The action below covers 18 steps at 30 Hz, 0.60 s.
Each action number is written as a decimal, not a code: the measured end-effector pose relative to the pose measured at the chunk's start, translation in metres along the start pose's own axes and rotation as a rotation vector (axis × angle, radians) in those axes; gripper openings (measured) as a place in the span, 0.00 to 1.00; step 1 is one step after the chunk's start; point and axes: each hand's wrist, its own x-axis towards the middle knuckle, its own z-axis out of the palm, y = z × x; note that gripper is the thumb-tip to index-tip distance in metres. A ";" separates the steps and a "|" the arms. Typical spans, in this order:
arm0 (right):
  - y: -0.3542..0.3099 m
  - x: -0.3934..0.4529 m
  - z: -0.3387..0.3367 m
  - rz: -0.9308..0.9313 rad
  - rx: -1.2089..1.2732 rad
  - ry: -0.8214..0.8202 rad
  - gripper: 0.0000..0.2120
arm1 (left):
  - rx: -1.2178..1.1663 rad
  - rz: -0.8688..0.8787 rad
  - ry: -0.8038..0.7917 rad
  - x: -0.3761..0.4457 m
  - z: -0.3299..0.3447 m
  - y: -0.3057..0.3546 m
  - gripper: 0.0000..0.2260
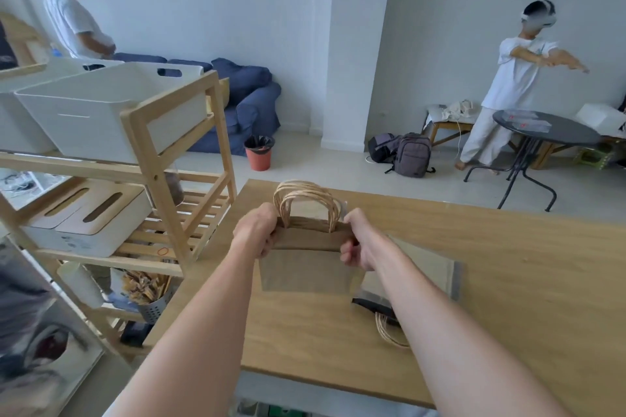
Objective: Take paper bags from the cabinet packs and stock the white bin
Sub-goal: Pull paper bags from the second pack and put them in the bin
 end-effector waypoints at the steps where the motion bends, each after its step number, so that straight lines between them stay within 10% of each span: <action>1: -0.016 -0.004 -0.002 -0.038 0.004 -0.008 0.07 | -0.007 0.033 0.003 -0.003 -0.002 0.016 0.06; 18: -0.219 -0.023 0.081 -0.341 -0.015 -0.291 0.10 | -0.252 0.429 0.278 0.001 -0.122 0.170 0.11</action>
